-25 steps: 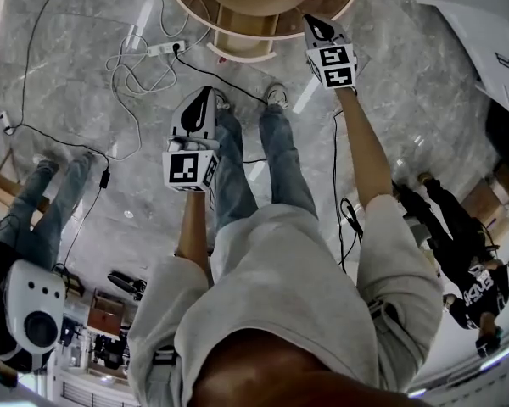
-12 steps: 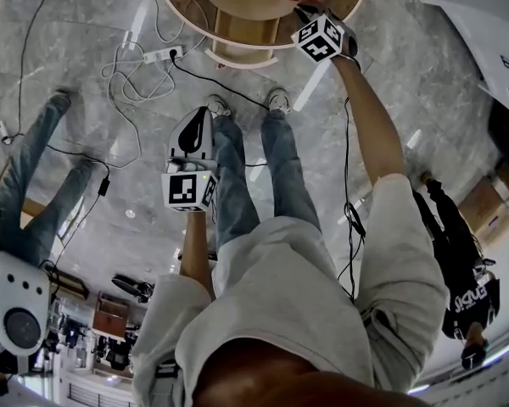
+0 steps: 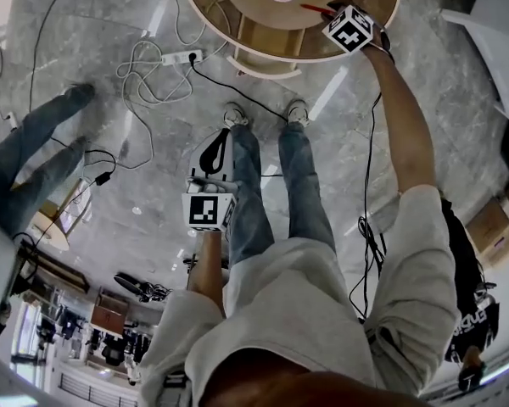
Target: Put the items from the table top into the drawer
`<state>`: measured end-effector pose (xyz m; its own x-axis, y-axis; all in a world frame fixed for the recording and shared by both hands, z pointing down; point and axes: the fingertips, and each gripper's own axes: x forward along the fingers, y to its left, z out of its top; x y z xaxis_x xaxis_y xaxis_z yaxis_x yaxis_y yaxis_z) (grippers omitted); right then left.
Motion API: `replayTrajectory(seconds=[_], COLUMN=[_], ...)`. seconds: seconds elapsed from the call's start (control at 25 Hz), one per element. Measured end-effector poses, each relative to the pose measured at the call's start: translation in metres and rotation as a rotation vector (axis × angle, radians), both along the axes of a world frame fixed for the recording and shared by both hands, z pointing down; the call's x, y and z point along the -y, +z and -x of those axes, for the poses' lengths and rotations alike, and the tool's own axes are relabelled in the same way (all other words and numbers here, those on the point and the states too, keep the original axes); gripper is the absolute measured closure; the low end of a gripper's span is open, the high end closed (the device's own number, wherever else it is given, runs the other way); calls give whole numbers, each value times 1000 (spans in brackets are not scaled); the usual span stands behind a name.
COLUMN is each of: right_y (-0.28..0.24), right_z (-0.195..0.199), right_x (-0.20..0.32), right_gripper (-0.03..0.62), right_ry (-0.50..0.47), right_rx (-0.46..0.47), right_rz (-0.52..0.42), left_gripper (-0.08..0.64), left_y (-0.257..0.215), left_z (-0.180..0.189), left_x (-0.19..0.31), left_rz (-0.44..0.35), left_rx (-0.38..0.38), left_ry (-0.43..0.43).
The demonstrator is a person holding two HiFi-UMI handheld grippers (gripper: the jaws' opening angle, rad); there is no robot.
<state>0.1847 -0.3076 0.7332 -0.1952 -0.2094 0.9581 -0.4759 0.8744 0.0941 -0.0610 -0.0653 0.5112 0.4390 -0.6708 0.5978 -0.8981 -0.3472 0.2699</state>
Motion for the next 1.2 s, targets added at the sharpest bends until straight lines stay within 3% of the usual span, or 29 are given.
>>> replayTrajectory(seconds=[0.44, 0.76, 1.0, 1.2], right_y=[15, 8, -27, -58], right_z=[3, 3, 25, 53], right_x=[-6, -9, -36, -90], right_gripper=[514, 526, 526, 525], right_ry=[-26, 25, 137, 156], right_rx=[34, 85, 282, 420], right_rz=[79, -54, -139, -178], left_gripper=[545, 545, 545, 545], left_y=[15, 26, 41, 46], left_z=[7, 5, 13, 20], left_x=[-3, -4, -13, -24], left_rz=[-4, -27, -41, -58], left_rx=[-12, -3, 7, 12], left_ry=[-16, -11, -15, -19])
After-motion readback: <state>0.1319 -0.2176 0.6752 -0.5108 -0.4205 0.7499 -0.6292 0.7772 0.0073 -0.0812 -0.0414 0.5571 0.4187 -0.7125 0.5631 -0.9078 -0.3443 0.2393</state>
